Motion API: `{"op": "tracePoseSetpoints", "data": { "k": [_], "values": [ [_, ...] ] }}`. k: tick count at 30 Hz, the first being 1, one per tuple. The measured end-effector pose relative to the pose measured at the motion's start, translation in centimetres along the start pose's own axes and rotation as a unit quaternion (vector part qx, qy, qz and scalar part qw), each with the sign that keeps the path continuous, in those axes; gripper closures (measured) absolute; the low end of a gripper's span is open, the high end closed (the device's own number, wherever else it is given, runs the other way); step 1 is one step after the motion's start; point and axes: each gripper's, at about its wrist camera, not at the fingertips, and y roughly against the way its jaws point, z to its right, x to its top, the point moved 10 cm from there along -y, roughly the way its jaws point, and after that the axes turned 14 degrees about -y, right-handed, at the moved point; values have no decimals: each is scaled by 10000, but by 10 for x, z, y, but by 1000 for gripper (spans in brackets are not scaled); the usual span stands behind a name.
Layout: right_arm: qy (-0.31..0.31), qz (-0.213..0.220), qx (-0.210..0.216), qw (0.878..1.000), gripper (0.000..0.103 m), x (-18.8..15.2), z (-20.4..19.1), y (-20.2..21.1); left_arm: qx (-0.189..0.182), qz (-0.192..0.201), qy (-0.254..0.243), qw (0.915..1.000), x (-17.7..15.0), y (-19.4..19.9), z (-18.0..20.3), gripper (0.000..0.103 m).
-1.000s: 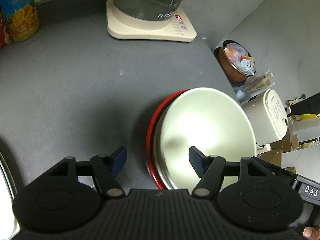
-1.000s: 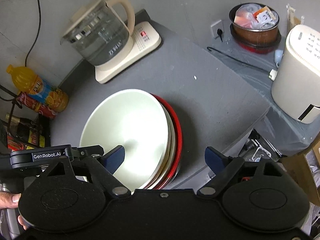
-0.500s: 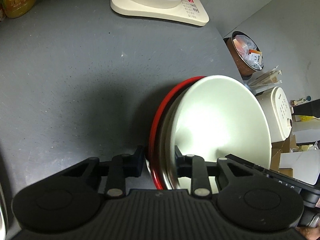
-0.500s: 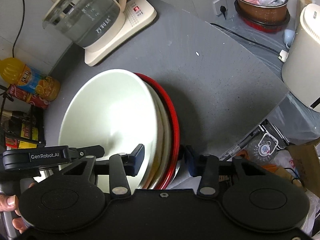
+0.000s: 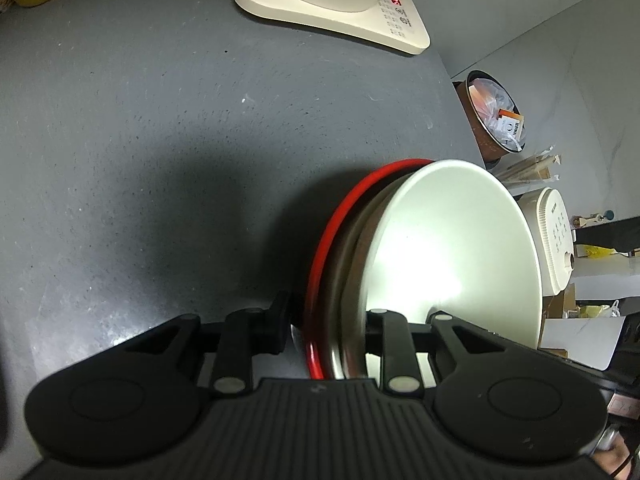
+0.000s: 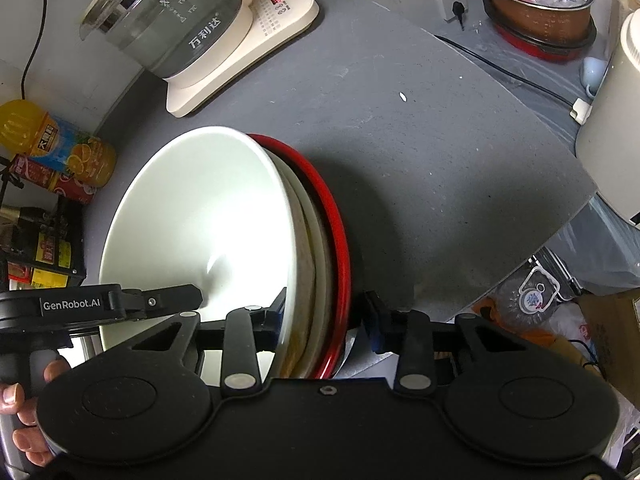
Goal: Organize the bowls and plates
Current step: 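Carry the bowl stack over and lower it onto the plate stack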
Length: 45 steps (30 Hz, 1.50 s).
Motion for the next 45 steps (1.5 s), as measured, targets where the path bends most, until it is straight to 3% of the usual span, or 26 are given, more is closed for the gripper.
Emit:
{"op": "tracePoseSetpoints", "data": {
  "k": [12,23,34,45],
  "values": [
    [515,2,210,9985,68,1,-45,4,94,349,260,9990,1,29,-15,77],
    [1327,-271,608,9889,68,-16,-123,-6,402,850,926,9913,-14,86,-67,77],
    [2201,-637,919,9691,68,-52,-196,-14,702,1311,1740,9735,-51,146,-122,77],
    [2987,-1031,1208,9410,68,-100,-262,-20,1041,1763,2489,9466,-95,200,-169,77]
  ]
}}
